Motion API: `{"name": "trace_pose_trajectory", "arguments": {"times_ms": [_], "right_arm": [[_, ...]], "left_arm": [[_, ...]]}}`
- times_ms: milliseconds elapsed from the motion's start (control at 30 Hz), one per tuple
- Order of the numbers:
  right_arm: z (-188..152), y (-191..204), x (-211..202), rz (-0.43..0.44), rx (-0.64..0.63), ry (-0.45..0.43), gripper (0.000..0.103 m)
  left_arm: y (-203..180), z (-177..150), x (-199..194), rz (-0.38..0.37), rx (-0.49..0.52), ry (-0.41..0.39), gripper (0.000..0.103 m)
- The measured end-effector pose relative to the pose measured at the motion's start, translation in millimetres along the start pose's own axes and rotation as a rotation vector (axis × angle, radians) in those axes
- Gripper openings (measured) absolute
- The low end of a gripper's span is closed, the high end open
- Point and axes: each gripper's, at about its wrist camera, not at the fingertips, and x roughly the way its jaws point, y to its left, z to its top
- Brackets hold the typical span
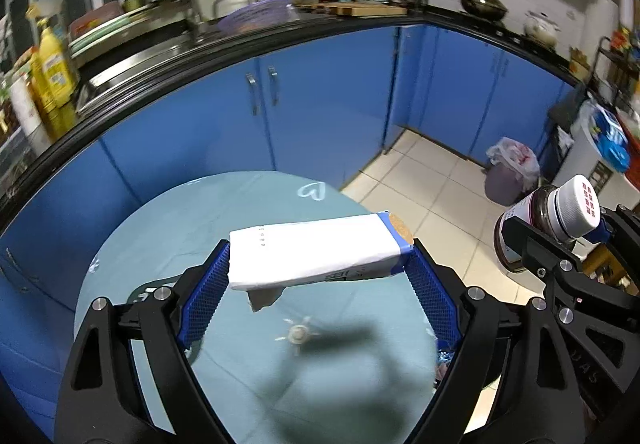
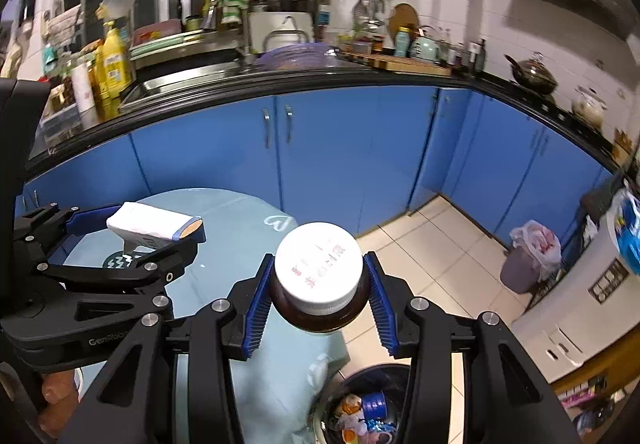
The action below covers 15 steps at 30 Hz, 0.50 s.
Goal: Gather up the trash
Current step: 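Carry the white box and brown bottle over the black bin with both grippers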
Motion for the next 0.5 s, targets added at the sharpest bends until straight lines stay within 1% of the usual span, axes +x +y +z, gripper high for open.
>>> {"name": "trace_pose_trajectory", "arguments": {"times_ms": [167, 267, 500], "right_arm": [[-12.8, -28.2, -14.8, -0.033, 0.042, -0.008, 0.043], [-20.3, -46.5, -23.8, -0.053, 0.067, -0.012, 0.043], [-32.2, -75.5, -36.6, -0.089, 0.114, -0.013, 0.043]], "left_arm": [[-35.5, 1.4, -3.3, -0.022, 0.054, -0.008, 0.085], [-52.1, 1.7, -3.6, -0.033, 0.078, -0.01, 0.085], [-85.5, 2.4, -3.8, -0.052, 0.125, -0.011, 0.085]]}}
